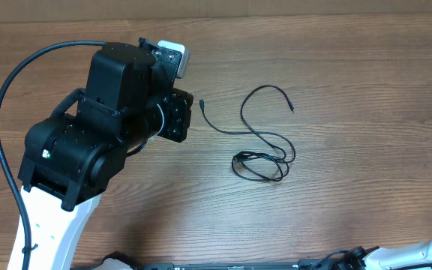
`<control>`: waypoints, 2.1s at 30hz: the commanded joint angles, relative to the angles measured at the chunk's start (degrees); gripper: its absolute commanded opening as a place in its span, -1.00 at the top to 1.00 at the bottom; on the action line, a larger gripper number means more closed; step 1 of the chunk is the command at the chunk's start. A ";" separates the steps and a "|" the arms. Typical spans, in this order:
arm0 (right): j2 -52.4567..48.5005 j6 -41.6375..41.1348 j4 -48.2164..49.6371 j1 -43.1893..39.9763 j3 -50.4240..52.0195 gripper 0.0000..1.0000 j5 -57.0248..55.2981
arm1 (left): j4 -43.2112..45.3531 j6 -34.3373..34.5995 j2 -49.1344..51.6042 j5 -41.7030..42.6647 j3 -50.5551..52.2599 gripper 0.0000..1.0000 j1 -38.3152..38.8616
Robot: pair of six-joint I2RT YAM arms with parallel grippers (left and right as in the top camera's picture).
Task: Untangle cables
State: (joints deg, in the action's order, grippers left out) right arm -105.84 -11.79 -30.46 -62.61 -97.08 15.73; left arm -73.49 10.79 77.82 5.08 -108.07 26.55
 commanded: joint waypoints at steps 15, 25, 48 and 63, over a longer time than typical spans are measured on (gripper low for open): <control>-12.37 14.08 -26.49 13.84 -0.37 -1.00 0.04 | 1.55 0.98 0.22 -1.31 -0.79 0.35 0.11; -15.06 53.02 -41.09 20.65 -1.27 -1.00 27.98 | 1.36 1.03 0.79 -2.73 -0.79 0.27 0.11; -15.06 68.04 -50.66 19.74 -10.34 -1.00 65.55 | 1.09 1.44 5.33 -2.73 -0.74 0.31 0.11; -11.50 64.89 -56.28 30.53 -22.34 -1.00 47.56 | -1.60 0.96 -1.57 -1.97 -0.74 0.53 0.11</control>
State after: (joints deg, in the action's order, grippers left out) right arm -121.47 53.56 -86.35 -35.03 -117.71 69.87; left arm -74.17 11.86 81.93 3.64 -108.05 26.55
